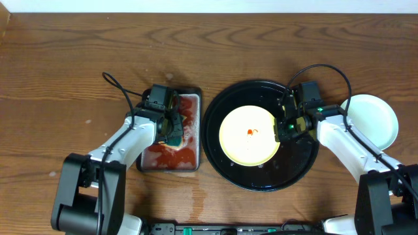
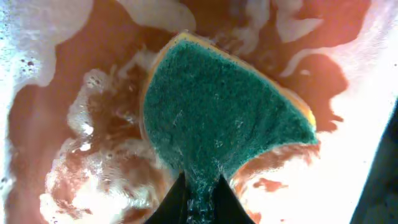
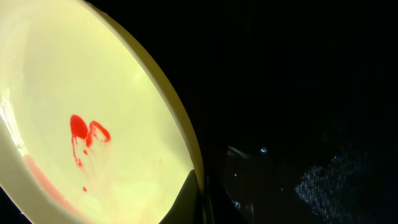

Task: Clean dirty plates on tray and stack at the side
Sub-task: 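Dip and rinse the sponge in the soapy tray with the left gripper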

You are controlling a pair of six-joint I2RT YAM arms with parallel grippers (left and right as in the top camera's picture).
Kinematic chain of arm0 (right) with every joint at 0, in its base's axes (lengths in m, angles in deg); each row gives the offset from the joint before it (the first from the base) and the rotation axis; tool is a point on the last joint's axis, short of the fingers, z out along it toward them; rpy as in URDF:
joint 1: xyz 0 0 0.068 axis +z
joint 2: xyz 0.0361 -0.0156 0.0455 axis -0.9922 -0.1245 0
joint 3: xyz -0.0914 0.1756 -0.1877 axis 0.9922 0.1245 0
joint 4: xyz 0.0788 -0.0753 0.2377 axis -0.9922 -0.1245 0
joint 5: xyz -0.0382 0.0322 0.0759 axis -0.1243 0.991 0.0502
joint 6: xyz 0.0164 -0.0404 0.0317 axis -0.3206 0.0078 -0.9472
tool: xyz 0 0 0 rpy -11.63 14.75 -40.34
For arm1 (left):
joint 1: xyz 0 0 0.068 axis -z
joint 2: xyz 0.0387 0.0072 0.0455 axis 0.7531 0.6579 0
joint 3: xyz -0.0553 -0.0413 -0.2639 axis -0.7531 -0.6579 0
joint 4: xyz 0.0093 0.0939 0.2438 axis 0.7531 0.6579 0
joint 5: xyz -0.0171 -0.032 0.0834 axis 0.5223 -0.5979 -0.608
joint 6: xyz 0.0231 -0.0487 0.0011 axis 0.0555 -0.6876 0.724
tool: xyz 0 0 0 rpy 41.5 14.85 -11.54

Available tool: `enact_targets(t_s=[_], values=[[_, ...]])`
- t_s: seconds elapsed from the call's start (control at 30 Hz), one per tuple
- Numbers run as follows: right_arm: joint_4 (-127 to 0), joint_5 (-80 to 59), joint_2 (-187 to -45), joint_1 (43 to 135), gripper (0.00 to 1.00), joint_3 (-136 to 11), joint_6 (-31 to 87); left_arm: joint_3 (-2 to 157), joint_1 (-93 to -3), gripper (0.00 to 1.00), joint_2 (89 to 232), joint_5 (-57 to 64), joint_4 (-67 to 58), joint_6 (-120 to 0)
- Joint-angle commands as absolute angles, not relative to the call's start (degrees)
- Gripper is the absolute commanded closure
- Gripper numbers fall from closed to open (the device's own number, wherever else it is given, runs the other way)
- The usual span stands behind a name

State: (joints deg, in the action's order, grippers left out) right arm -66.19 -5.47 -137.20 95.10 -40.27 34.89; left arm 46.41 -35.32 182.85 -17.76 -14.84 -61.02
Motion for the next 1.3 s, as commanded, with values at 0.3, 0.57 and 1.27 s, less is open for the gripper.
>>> enact_targets(t_s=[0.3,0.57,1.27], values=[[-66.0,-5.6,-137.6,95.7,0.99,-40.2,35.5,44.9,-37.7,0.93,168.5,-17.3,-7.3,-61.5],[-66.0,-5.6,-137.6,95.7,0.99,-40.2,35.5,44.9,-37.7,0.92,165.6,-17.1,-5.3,-60.4],[-65.3,-5.7,-137.6,95.7,0.99,-39.0,35.5,44.9,-38.6,0.93,161.1,-14.4,-13.2,-57.9]])
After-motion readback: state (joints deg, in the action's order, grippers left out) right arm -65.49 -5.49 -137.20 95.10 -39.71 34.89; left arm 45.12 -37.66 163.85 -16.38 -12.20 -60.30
